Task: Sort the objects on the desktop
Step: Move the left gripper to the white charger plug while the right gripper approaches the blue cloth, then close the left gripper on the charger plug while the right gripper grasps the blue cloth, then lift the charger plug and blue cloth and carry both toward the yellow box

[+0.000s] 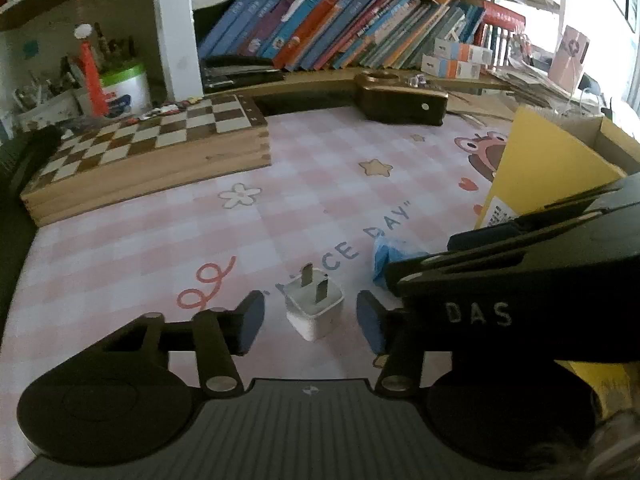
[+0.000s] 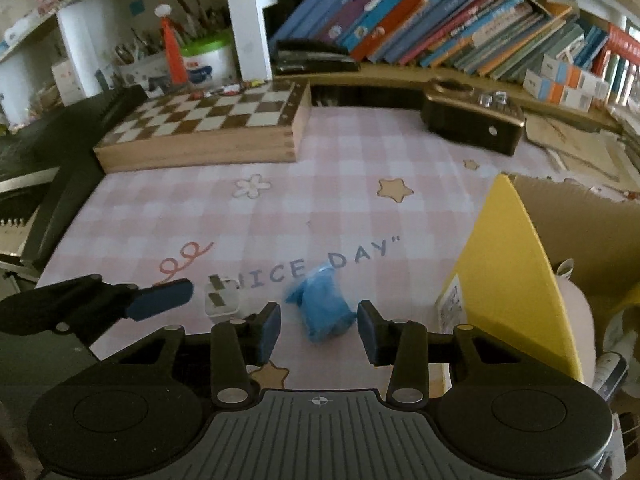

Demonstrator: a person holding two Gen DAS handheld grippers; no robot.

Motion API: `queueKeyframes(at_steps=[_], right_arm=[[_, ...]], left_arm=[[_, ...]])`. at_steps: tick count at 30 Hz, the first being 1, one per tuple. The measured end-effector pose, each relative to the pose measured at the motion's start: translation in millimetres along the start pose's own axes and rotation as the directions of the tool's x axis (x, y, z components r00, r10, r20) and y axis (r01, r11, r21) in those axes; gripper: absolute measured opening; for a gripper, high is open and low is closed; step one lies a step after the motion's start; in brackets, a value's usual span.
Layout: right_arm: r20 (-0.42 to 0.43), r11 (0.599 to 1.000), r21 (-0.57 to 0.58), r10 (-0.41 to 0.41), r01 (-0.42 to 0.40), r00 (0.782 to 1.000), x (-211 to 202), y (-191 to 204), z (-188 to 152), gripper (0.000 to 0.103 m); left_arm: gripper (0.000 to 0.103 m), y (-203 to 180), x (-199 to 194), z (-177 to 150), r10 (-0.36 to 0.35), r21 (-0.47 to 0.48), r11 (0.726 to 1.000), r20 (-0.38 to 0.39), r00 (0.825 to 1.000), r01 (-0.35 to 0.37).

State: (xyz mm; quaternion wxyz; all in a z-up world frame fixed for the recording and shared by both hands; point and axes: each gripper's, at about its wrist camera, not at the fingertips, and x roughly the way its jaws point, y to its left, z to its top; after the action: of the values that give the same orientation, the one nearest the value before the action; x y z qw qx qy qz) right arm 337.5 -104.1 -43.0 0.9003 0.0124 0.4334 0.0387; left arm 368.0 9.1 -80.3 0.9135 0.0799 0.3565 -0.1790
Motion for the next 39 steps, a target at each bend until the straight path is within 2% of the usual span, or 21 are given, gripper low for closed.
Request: queueKeyframes(at_steps=[1, 3, 7, 13, 15, 17, 20, 29, 39], right_arm=[[-0.008, 1.000, 0.001, -0.003, 0.003, 1.000, 3, 0, 1, 0.041], [-0.020, 1.000, -0.001, -0.008, 0.008, 1.000, 8, 1, 3, 0.041], [-0.032, 1.000, -0.019, -0.023, 0.022, 0.999, 17, 5, 7, 0.041], [-0.084, 1.000, -0.019, -0.027, 0.025, 0.996, 35, 6, 10, 0.042], [-0.075, 0.999, -0.024, -0.026, 0.025, 0.997, 37, 7, 9, 0.042], [-0.065, 1.000, -0.023, -0.019, 0.018, 0.998, 38, 8, 10, 0.031], [-0.060, 1.000, -0.010, -0.001, 0.001, 0.998, 37, 9, 10, 0.030], [0.033, 0.998, -0.012, 0.067, -0.067, 0.997, -5, 18, 11, 0.030], [0.127, 0.993, -0.031, 0.120, -0.117, 0.985, -71, 27, -13, 0.030]], left_arm=[[0.041, 0, 3, 0, -0.002, 0.001, 1.000, -0.001, 1.000, 0.002], [0.029, 1, 8, -1, -0.011, 0.000, 1.000, -0.008, 1.000, 0.011], [0.029, 9, 3, -3, -0.010, -0.008, 1.000, -0.010, 1.000, 0.010], [0.029, 40, -25, -7, 0.019, -0.106, 0.994, 0.005, 1.000, -0.019], [0.029, 48, -37, -9, 0.026, -0.137, 0.990, 0.018, 1.000, -0.023], [0.029, 53, -48, -10, 0.031, -0.167, 0.986, 0.028, 0.999, -0.026], [0.029, 56, -63, -12, 0.028, -0.206, 0.978, 0.044, 0.999, -0.018], [0.029, 57, -110, -17, 0.028, -0.233, 0.973, 0.092, 0.995, -0.006], [0.029, 49, -168, -33, 0.033, -0.229, 0.973, 0.144, 0.989, 0.001]])
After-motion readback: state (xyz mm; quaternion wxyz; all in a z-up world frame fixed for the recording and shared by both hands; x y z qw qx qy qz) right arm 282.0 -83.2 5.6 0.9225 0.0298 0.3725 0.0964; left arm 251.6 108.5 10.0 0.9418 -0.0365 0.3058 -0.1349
